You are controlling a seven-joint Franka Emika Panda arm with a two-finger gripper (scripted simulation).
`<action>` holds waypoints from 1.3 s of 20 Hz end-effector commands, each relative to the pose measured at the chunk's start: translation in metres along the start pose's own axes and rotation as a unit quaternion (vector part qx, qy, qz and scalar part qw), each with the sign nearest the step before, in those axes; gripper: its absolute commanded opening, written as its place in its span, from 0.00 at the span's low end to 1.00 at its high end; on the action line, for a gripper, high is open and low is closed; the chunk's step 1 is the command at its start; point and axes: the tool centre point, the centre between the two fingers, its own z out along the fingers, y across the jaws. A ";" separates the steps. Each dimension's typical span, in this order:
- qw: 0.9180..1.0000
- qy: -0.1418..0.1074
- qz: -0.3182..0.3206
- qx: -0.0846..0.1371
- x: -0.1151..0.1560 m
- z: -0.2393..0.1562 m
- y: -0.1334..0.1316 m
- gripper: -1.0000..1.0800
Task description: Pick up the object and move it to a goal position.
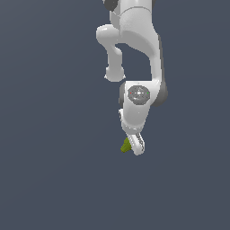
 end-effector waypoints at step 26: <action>1.000 0.000 0.000 0.001 0.000 0.045 -0.001 0.00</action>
